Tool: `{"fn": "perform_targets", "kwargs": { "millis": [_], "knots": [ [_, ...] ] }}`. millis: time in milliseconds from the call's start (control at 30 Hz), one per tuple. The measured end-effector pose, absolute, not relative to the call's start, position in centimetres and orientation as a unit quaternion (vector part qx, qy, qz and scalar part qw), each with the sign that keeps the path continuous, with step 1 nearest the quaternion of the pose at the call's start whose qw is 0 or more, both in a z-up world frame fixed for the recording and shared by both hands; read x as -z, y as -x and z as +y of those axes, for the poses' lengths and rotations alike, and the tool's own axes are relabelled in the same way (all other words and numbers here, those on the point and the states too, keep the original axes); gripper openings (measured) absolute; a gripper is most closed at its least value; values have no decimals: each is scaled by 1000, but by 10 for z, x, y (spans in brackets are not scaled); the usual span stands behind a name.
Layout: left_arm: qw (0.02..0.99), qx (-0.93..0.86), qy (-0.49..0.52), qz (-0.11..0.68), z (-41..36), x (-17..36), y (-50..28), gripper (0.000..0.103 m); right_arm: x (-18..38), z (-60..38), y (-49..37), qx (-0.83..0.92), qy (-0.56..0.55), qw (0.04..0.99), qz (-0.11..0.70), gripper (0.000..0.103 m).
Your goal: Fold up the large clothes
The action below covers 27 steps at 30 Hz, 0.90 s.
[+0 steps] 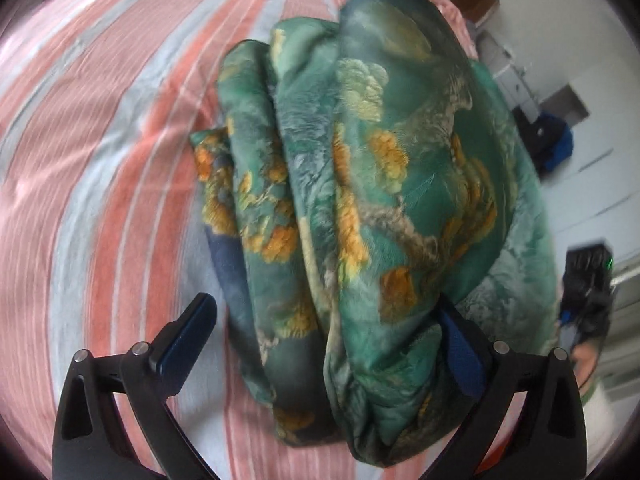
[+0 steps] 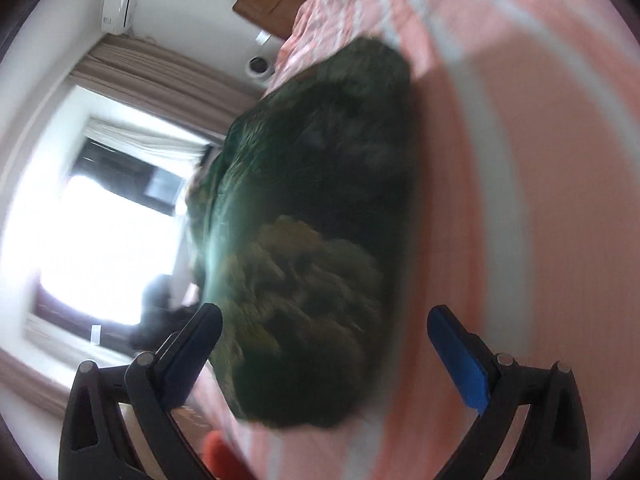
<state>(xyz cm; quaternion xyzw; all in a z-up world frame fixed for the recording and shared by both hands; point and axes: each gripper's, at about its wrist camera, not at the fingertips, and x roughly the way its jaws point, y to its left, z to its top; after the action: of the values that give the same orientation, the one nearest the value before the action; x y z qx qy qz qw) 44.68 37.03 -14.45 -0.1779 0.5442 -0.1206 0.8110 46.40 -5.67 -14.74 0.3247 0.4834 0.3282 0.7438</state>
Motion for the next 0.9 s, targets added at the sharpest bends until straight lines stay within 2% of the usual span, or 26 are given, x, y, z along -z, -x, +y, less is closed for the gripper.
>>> {"fn": "perform_targets", "kwargs": {
  "millis": [67, 167, 233, 267, 300, 367, 400, 500, 633, 700, 733, 767, 800, 833, 900],
  "knots": [
    [809, 121, 170, 550, 362, 145, -450, 103, 154, -33, -483, -348, -314, 735, 491, 101],
    [795, 129, 186, 563, 360, 153, -456, 103, 146, 2, -492, -330, -208, 775, 496, 99],
    [786, 120, 207, 570, 359, 154, -457, 103, 132, 21, -488, -316, -128, 805, 485, 89],
    [793, 115, 194, 566, 353, 149, -460, 95, 125, 30, -484, -312, -91, 818, 474, 86],
    [804, 111, 177, 556, 347, 140, -456, 80, 117, 38, -477, -308, -51, 832, 458, 80],
    [828, 95, 135, 536, 332, 119, -446, 66, 103, 54, -458, -306, 19, 855, 418, 75],
    [836, 93, 125, 526, 326, 109, -442, 61, 98, 59, -451, -306, 39, 863, 401, 73],
    [859, 105, 110, 489, 310, 79, -426, 56, 78, 67, -435, -301, 72, 884, 349, 70],
    [889, 110, 90, 434, 290, 41, -435, 56, 42, 57, -435, -285, 74, 911, 288, 70],
    [897, 111, 90, 418, 286, 30, -451, 58, 31, 51, -450, -279, 71, 915, 283, 70],
    [900, 109, 92, 412, 283, 29, -462, 62, 24, 44, -465, -273, 68, 918, 278, 70],
    [902, 102, 92, 409, 282, 33, -476, 76, 22, 41, -479, -270, 62, 919, 280, 70],
    [900, 93, 94, 415, 282, 40, -488, 90, 23, 38, -494, -271, 51, 916, 290, 74],
    [897, 73, 97, 425, 286, 50, -497, 96, 27, 25, -517, -265, 25, 909, 321, 86],
    [894, 17, 94, 438, 296, 71, -504, 99, 40, 14, -547, -229, -3, 904, 360, 102]
  ]
}}
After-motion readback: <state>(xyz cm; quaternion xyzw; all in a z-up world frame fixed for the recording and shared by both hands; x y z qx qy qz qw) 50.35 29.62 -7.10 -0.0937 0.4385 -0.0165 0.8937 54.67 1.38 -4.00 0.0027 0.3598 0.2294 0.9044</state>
